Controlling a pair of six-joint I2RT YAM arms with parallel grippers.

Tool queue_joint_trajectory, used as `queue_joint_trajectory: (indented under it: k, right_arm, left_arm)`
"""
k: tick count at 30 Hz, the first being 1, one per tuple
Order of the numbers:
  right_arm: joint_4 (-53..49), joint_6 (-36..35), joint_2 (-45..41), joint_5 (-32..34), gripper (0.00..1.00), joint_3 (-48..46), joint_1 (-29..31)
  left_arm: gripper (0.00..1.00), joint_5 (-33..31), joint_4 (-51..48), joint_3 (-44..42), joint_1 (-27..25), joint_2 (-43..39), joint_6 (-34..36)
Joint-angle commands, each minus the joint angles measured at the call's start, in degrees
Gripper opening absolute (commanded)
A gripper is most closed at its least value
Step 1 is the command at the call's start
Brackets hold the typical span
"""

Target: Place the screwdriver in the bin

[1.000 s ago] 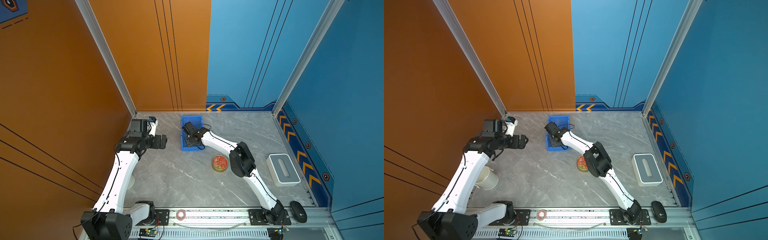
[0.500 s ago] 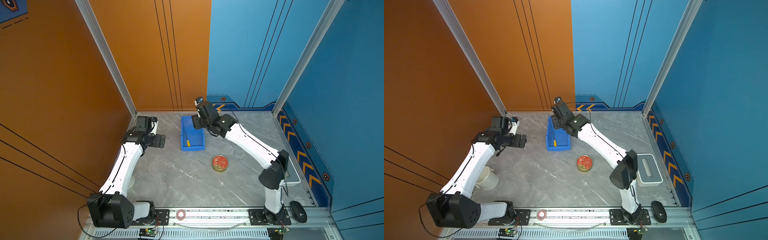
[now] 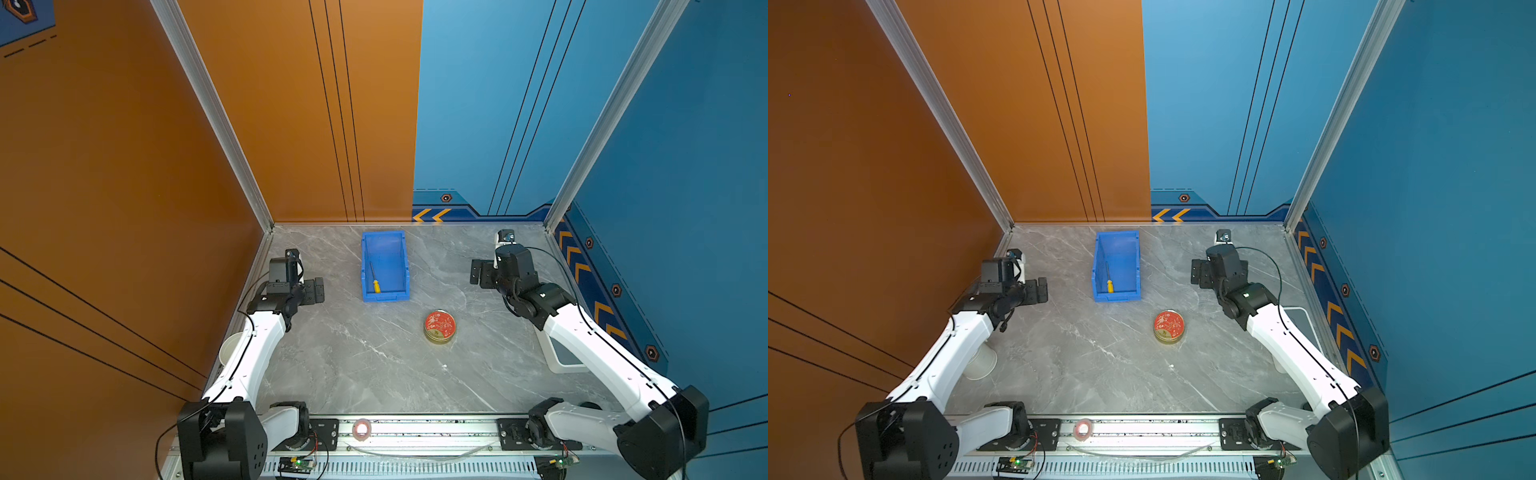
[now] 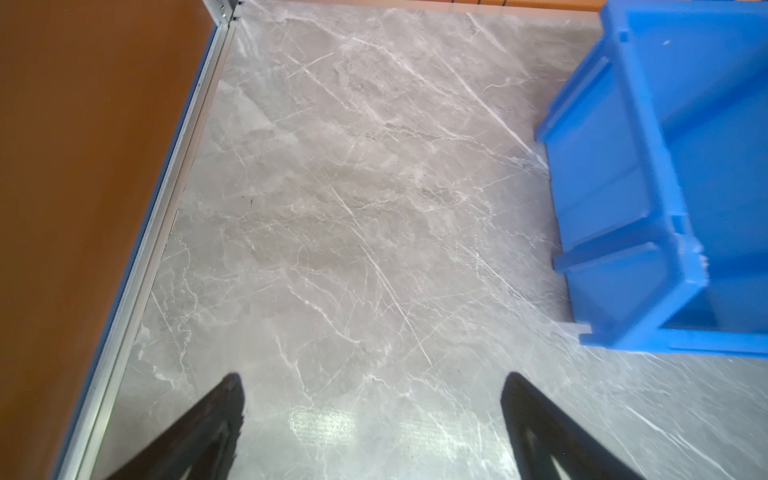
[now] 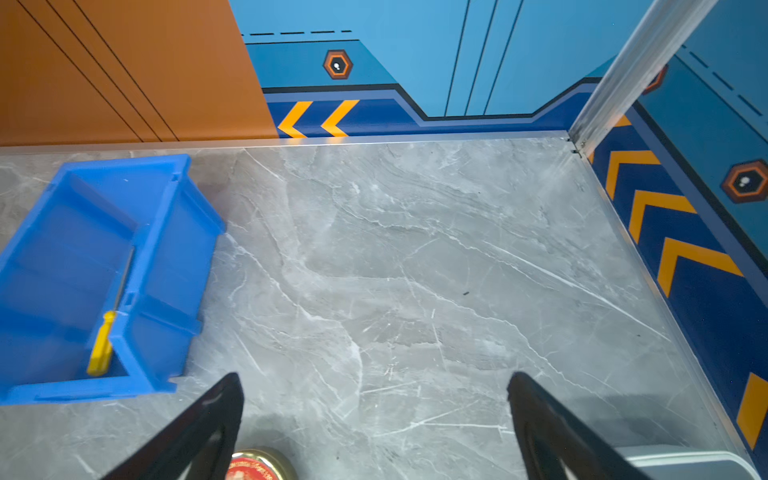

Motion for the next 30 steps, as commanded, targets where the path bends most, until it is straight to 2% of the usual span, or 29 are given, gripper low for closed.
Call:
queue_joint_trajectory:
  k: [1,6,12,16,19,23,26,30]
  right_arm:
    - [10.3,-3.5,-6.1,2.1,1.0,-7.0,-2.8]
    - [26.5,-4.0,-11.6,2.2,1.0,-22.3,-9.6]
    - [33.7,-5.1,-9.7,2.0,1.0,-28.6,-17.5]
    - [41.8,-8.7,-7.3,2.3,1.0,-31.7,-19.4]
    - [50.3,-10.9,-3.4,0.1,1.0,-34.3,-21.1]
    - [56.2,-10.5,3.5,-4.8,1.0,-35.1,-23.0]
    - [61.7,-8.8,7.6,-6.9,1.0,-36.8,-23.0]
    - [72.8,-9.6,14.9,-9.7,1.0,-39.3,-23.0]
  left_arm:
    - [0.98,-2.6,18.9,-7.8,1.1,-1.6,-3.1]
    - [0.98,-3.3,41.1,-20.3,1.3,-0.5,-0.9]
    - [0.98,-3.2,62.7,-29.0,1.2,7.5,0.7]
    - [0.98,-2.5,68.5,-29.9,1.0,11.5,-0.2]
    - [0.98,-2.5,72.6,-30.4,0.3,14.6,0.3]
    - [0.98,-2.9,79.9,-32.2,-1.0,19.1,1.5]
    - [0.98,-2.9,90.9,-34.5,-2.2,23.9,3.4]
    - [0.98,-2.7,90.5,-34.5,-3.6,24.0,5.5]
